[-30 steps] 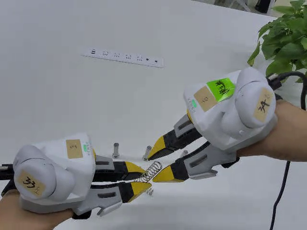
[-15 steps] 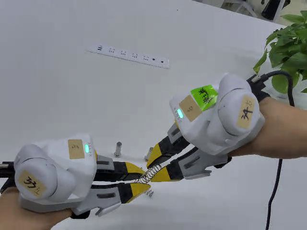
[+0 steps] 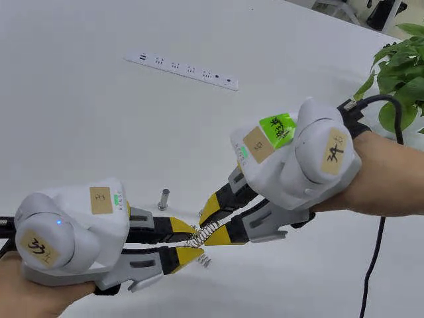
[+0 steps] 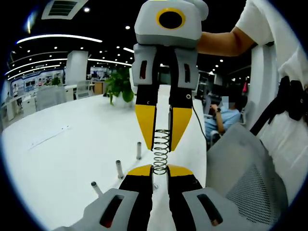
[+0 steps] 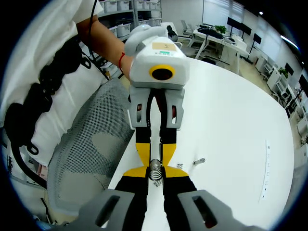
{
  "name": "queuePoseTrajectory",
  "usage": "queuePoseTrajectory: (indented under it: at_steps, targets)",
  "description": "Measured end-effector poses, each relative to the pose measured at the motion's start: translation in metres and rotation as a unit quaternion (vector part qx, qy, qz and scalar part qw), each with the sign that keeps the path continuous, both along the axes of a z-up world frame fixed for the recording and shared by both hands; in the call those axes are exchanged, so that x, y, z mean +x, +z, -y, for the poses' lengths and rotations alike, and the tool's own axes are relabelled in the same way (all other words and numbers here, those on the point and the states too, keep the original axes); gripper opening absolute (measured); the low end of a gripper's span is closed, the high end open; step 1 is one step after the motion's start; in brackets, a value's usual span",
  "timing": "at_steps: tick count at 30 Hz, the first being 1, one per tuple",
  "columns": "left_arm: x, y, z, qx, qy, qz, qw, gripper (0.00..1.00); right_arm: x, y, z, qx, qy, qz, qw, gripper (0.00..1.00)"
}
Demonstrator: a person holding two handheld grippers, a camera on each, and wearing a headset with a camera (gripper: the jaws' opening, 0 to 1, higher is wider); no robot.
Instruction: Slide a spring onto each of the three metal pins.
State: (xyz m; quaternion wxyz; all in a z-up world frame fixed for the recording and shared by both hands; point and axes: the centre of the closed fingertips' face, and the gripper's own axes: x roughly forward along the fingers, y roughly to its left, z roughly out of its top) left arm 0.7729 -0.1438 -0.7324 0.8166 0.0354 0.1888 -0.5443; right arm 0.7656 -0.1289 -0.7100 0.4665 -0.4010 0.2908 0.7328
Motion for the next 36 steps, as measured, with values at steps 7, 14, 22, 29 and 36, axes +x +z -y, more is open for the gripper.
queuePoseTrajectory:
  at_steps: [7, 14, 22, 29, 36]
  targets:
    - [0.003, -0.001, -0.013, -0.006, 0.02, 0.0, 0.9998, 0.14, 0.004, 0.002, -0.007, 0.003, -0.005, 0.004, 1.0, 0.12]
    - [0.007, -0.007, -0.031, -0.005, 0.047, -0.003, 0.9989, 0.22, 0.015, 0.006, -0.014, 0.007, -0.014, 0.013, 0.9998, 0.12]
    - [0.012, -0.009, -0.055, -0.004, 0.076, 0.018, 0.9969, 0.34, 0.041, 0.004, -0.021, 0.01, -0.048, 0.036, 0.9982, 0.12]
    - [0.017, -0.017, -0.073, 0.011, 0.105, 0.013, 0.9944, 0.47, 0.064, -0.006, -0.03, -0.001, -0.061, 0.058, 0.9965, 0.12]
    - [0.021, -0.023, -0.086, 0.023, 0.118, 0.018, 0.9926, 0.58, 0.083, -0.022, -0.041, -0.018, -0.071, 0.068, 0.995, 0.12]
